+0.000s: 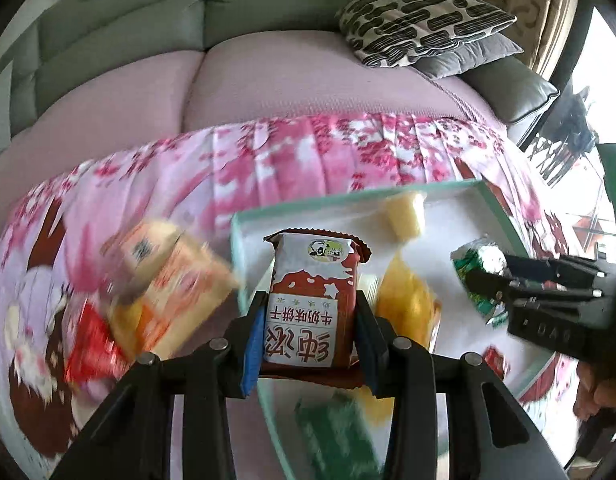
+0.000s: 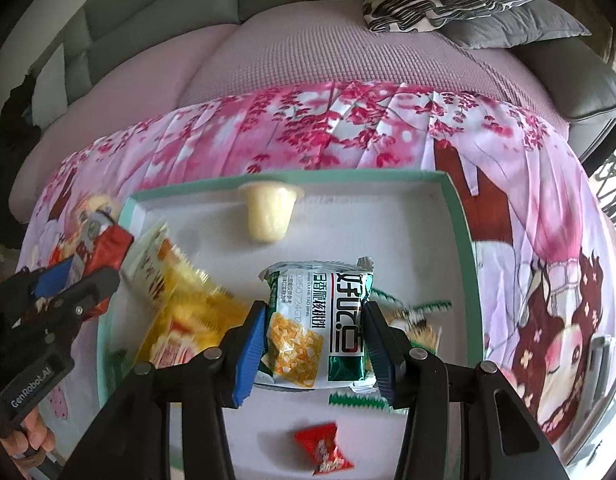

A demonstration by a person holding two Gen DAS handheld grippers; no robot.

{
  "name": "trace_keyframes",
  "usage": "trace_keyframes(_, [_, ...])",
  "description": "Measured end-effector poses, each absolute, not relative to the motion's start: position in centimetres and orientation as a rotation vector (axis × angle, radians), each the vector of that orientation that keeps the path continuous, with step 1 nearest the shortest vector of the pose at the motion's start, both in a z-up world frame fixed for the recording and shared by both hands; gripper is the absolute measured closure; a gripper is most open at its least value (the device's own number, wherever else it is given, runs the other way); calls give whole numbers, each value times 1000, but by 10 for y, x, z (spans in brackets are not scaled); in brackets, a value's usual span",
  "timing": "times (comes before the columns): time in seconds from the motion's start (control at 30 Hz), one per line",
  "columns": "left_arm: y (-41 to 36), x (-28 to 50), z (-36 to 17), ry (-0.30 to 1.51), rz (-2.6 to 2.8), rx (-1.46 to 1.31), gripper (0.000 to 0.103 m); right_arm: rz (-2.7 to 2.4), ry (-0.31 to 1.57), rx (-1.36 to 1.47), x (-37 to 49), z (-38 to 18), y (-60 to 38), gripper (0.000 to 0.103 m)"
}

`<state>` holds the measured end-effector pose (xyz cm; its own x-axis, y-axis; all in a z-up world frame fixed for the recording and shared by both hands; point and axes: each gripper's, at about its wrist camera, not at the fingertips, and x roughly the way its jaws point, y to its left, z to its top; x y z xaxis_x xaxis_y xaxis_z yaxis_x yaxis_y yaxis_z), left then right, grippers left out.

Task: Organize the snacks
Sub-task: 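Place corn snack bag and red biscuit bag in the tray and open both grippers, then move both tools back to the snack pile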

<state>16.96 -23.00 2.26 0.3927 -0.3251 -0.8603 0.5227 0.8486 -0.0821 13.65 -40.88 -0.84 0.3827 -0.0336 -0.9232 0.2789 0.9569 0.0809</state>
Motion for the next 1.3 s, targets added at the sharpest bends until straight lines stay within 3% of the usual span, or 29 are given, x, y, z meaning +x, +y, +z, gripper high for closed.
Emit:
trace_keyframes(0.17, [-252,184,21,1017,-548,250,60,-223,1170,236,146,-12,-416,48])
trace_keyframes(0.23, [-254,184,22,1012,-558,248,43,-214,1176,246,148,-14,-418,46])
trace_keyframes(0.27, [-255,185,22,1007,-560,242,39,-215,1179,241,148,-14,-418,42])
trace_keyframes(0.43, [-239,187,30,1006,-549,198,33,-231,1174,251,143,-10,-419,37])
trace_keyframes(0.6, [-207,189,44,985,-498,160,13,-241,1156,229,137,2,-410,9])
trace_keyframes(0.67, [-185,191,52,971,-450,149,7,-238,1146,218,136,8,-405,1])
trace_keyframes(0.73, [-163,194,57,958,-406,134,2,-230,1134,207,135,13,-396,0])
trace_keyframes(1.3, [-6,209,51,1010,-235,-10,1,21,1093,131,168,41,-257,0])
